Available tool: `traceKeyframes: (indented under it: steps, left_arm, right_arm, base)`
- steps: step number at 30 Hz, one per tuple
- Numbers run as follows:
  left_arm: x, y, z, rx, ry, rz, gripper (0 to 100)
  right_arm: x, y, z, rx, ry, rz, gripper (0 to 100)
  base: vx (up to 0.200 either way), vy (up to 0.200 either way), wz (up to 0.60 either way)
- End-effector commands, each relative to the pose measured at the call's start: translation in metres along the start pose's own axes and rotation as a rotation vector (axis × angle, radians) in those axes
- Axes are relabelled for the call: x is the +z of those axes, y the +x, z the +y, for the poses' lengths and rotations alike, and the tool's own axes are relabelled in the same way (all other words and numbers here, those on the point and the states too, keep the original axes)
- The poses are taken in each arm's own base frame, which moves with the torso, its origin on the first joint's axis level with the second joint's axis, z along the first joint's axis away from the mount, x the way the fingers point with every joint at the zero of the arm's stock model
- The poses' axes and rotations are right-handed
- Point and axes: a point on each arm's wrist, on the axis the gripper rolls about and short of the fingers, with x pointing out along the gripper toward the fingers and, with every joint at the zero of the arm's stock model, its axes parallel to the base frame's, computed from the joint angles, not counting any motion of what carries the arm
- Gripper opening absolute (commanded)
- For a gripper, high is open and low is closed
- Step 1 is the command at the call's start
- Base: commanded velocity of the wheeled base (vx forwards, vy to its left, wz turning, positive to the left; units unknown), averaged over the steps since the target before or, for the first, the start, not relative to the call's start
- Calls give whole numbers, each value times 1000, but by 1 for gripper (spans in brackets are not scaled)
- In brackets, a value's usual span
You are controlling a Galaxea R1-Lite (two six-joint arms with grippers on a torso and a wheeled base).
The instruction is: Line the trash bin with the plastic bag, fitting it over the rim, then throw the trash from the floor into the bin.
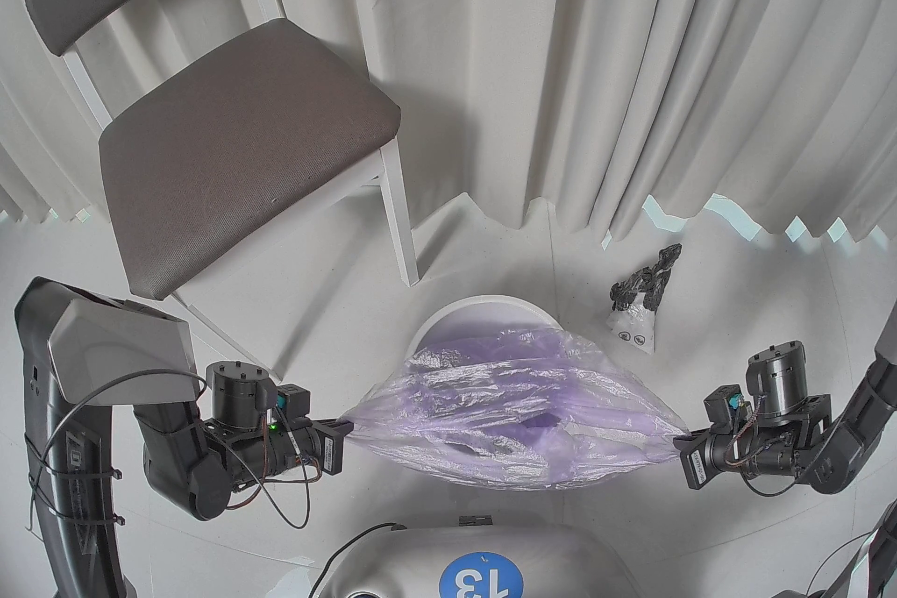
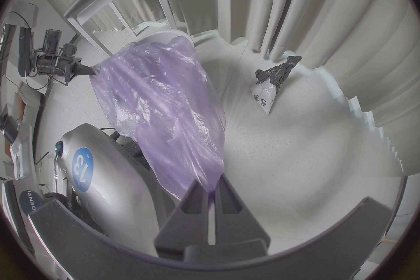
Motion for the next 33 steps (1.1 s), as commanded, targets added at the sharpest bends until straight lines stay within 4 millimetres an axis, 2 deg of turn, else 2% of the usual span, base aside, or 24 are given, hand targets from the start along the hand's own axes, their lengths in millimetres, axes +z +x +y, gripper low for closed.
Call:
traceKeyframes:
  steps: [1, 7, 12, 19, 25, 33]
  left_arm:
    - [2, 16, 10, 11, 10, -21, 0]
    - [6, 25, 24, 40, 6, -52, 0]
    - [9, 34, 39, 61, -1, -83, 0]
    - [17, 33, 47, 78, -2, -120, 0]
    - [29, 29, 40, 68, -3, -175, 0]
    - [37, 35, 12, 19, -13, -277, 0]
  right_arm:
    - [-7, 32, -1, 4, 6, 63, 0]
    - [3, 52, -3, -1, 20, 13, 0]
    - [12, 73, 4, -15, 54, -136, 0]
    - [8, 88, 10, -5, 55, -180, 0]
    - [13, 98, 13, -9, 66, -274, 0]
    - [18, 96, 8, -21, 75, -305, 0]
  base:
    - [0, 0, 0]
    - [0, 0, 0]
    - [0, 0, 0]
    - [0, 0, 0]
    - [0, 0, 0]
    - [0, 0, 0]
